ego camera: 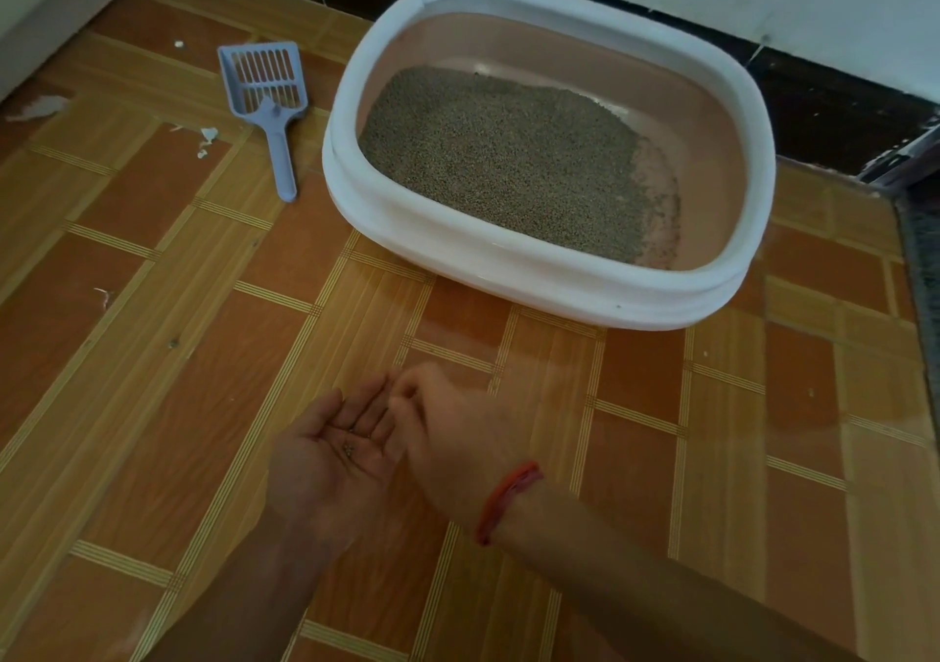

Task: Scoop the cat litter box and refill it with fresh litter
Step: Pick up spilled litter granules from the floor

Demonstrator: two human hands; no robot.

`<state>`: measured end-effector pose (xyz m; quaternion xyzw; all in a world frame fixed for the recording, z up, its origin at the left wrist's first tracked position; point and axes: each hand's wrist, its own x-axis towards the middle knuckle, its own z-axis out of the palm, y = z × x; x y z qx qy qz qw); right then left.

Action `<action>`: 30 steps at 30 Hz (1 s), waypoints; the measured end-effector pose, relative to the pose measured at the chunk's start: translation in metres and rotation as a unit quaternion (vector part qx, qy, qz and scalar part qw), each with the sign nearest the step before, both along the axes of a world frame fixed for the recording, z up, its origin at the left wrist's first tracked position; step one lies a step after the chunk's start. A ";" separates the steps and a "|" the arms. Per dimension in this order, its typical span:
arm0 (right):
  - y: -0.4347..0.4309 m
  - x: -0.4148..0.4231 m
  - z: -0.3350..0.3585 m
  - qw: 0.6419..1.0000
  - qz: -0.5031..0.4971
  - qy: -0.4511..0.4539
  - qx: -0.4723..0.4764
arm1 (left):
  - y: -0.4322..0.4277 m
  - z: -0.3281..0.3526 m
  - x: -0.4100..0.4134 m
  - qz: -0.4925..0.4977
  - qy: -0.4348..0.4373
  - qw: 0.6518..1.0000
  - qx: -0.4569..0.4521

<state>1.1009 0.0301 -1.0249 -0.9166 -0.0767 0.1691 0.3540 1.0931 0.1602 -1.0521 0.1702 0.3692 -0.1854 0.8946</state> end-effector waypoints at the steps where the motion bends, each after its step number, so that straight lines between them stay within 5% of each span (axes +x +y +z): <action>1: 0.007 -0.003 0.004 1.000 0.021 0.000 0.002 | 0.000 0.000 -0.001 -0.018 0.000 1.000 -0.004; 12: 0.010 -0.008 -0.002 0.999 0.036 -0.034 0.017 | -0.001 -0.002 0.000 -0.035 -0.027 0.999 -0.018; 16: -0.030 0.005 -0.015 0.986 -0.127 -0.099 0.053 | -0.005 0.001 0.002 0.000 -0.030 0.999 -0.011; 21: -0.092 0.022 -0.033 0.951 -0.299 -0.075 -0.011 | -0.009 0.001 0.003 0.008 -0.008 1.000 0.008; 30: -0.110 0.049 -0.046 0.838 -0.541 0.006 0.070 | -0.011 0.003 0.003 0.000 0.002 1.000 0.011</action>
